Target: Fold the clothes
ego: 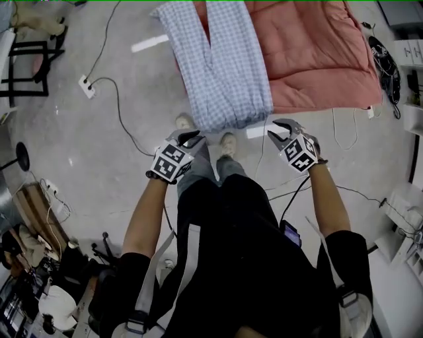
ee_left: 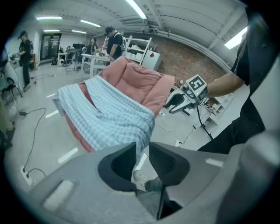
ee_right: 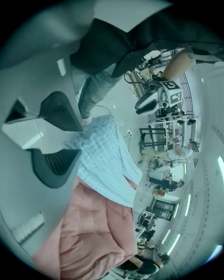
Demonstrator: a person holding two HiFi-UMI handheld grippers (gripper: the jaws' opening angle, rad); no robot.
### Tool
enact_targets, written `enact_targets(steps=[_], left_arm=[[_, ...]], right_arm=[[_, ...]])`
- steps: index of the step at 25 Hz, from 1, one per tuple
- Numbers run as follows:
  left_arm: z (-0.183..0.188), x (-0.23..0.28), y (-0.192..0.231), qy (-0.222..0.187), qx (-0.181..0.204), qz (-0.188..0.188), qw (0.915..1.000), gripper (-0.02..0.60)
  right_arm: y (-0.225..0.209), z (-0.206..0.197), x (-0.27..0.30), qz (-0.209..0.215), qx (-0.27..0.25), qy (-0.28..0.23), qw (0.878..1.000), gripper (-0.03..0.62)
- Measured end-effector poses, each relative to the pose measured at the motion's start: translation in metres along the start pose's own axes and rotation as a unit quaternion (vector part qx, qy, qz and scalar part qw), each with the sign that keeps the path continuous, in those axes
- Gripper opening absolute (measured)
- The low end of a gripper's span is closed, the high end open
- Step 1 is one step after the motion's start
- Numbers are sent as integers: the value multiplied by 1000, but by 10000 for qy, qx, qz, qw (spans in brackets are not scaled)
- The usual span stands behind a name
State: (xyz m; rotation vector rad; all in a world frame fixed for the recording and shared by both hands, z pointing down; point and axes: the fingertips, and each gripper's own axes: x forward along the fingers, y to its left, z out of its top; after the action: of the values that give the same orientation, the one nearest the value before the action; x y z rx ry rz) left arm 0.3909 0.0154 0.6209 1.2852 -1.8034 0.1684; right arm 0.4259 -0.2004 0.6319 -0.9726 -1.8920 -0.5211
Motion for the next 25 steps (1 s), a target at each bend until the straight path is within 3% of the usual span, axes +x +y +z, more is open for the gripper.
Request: enact_targets(steps=[9, 15, 22, 25], left_arm=[[87, -99, 118, -754, -146, 682, 9947, 64], [101, -138, 207, -1003, -269, 456, 9935, 58], [103, -210, 334, -678, 229, 208, 9972, 52], [112, -235, 371, -661, 358, 217, 9969, 51]], right_arm=[[-53, 161, 10, -358, -84, -830, 9959, 123], [-68, 240, 67, -474, 419, -853, 9943, 114], [-79, 358, 137, -749, 1106, -980, 9862, 107], [-86, 390, 148, -848, 1224, -1081, 9829, 104]])
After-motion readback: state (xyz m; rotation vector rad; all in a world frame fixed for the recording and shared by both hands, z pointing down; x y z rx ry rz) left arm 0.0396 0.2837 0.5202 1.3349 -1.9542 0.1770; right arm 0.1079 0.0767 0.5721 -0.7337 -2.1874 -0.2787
